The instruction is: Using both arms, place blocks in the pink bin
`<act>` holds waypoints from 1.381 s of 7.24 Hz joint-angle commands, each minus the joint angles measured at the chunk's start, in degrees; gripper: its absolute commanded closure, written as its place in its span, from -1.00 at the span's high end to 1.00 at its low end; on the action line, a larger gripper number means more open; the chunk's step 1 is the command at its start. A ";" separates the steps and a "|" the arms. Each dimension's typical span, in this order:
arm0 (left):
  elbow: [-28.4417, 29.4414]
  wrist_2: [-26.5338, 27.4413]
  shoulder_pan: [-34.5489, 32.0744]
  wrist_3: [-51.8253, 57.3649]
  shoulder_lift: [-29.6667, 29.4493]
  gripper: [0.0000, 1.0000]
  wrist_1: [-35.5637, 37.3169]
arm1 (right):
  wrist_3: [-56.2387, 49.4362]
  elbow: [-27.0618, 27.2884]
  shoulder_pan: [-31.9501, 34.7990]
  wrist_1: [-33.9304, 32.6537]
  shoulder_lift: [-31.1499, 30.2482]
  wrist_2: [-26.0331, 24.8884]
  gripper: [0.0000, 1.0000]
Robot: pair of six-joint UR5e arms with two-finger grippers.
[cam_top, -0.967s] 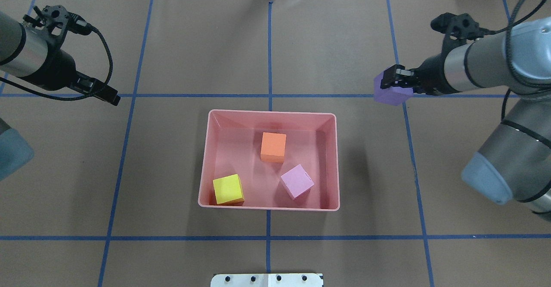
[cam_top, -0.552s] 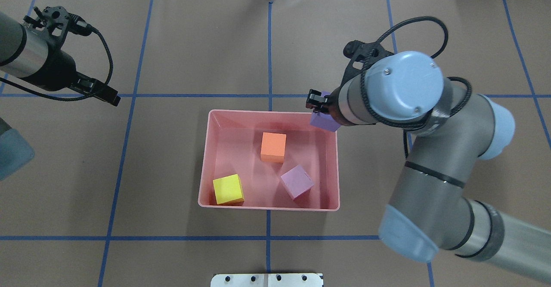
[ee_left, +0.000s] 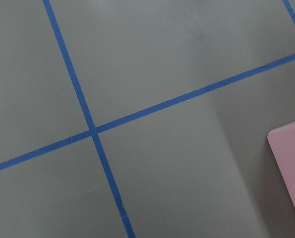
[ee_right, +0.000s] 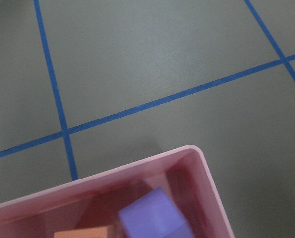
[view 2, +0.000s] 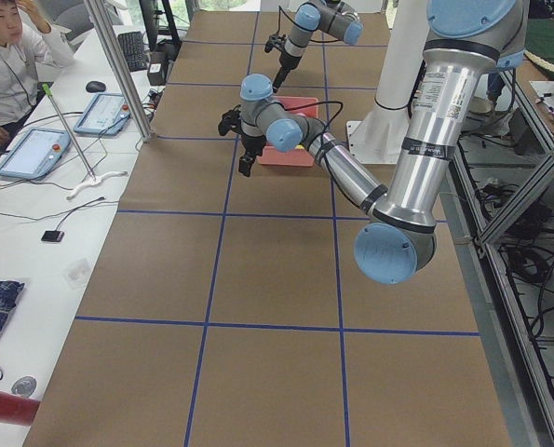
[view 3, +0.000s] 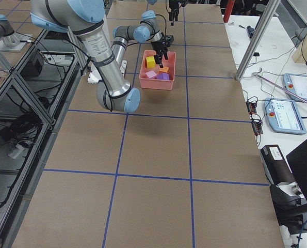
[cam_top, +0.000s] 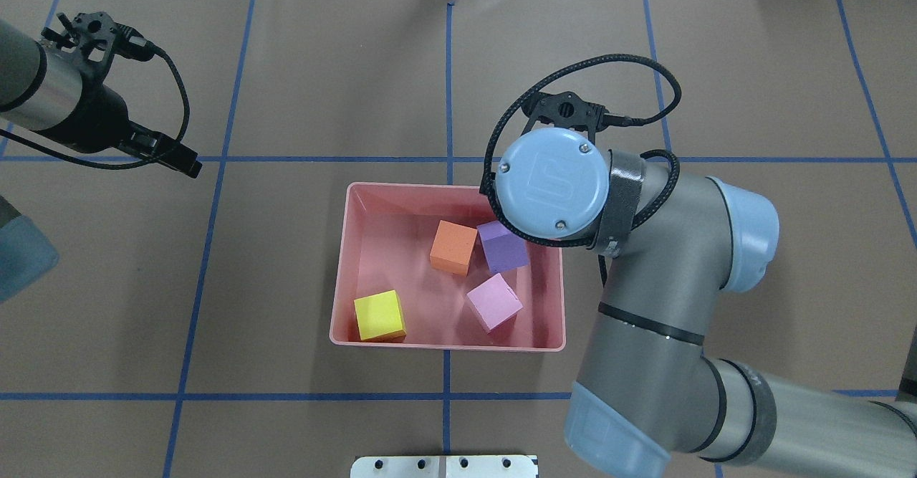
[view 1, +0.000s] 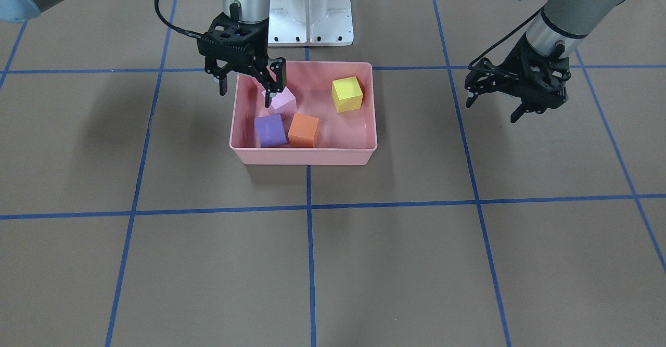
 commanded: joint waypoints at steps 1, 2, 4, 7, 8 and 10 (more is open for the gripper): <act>0.09 -0.47 0.10 -0.86 0.15 1.00 0.00 | -18.77 0.36 11.05 1.17 -4.38 9.83 0.99; 0.18 -0.30 0.10 -1.13 1.29 1.00 0.00 | -27.72 0.10 16.15 10.49 -11.19 15.63 0.99; 5.41 -0.04 0.01 -0.69 2.09 1.00 -0.17 | -42.07 -2.35 27.14 20.50 -21.16 28.03 1.00; 5.63 0.92 -2.61 0.61 7.34 1.00 -1.22 | -68.50 -7.44 41.90 20.60 -29.69 35.78 0.99; 5.63 0.06 -6.37 7.15 8.15 1.00 -1.06 | -77.90 -9.89 47.09 20.60 -32.42 38.60 0.99; 8.17 -6.33 -16.28 26.04 12.79 1.00 -0.18 | -88.69 -13.59 55.10 20.69 -37.34 39.59 0.99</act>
